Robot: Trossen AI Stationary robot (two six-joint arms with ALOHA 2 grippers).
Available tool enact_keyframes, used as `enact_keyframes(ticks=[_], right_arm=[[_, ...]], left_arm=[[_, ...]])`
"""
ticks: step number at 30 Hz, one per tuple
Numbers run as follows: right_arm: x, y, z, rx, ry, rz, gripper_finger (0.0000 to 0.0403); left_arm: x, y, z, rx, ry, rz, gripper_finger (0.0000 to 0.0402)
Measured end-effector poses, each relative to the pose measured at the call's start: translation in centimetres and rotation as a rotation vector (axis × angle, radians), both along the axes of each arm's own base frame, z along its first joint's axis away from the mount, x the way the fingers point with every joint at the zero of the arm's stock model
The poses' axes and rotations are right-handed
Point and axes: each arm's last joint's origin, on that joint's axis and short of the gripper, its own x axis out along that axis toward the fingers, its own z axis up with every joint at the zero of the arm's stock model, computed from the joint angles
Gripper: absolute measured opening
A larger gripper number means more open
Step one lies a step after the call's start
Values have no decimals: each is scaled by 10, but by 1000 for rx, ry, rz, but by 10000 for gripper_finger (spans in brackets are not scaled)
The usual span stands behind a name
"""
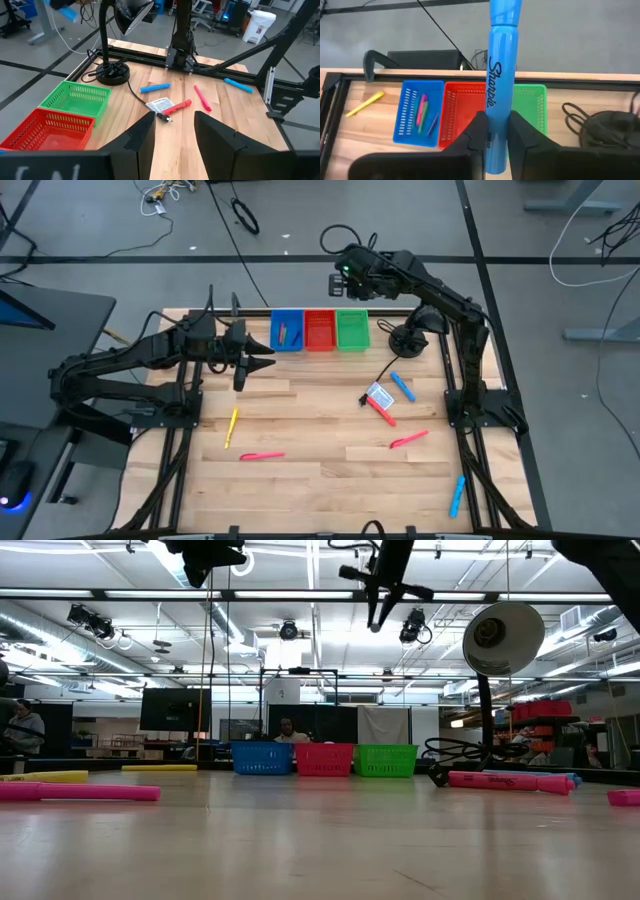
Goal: Pick & Place Markers
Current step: Put the top left blue highlighter into the green bin
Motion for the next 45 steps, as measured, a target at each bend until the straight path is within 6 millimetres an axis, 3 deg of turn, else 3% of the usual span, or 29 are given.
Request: enact_keyframes(ticks=[11, 24, 45], right_arm=[[22, -27, -55, 159, 154, 35, 34], [32, -54, -98, 276, 238, 64, 34], [44, -75, -167, 447, 294, 75, 34]], left_arm=[[0, 0, 1, -8, -11, 2, 142], [0, 0, 1, -9, -9, 2, 142], [0, 0, 1, -9, -8, 2, 142]])
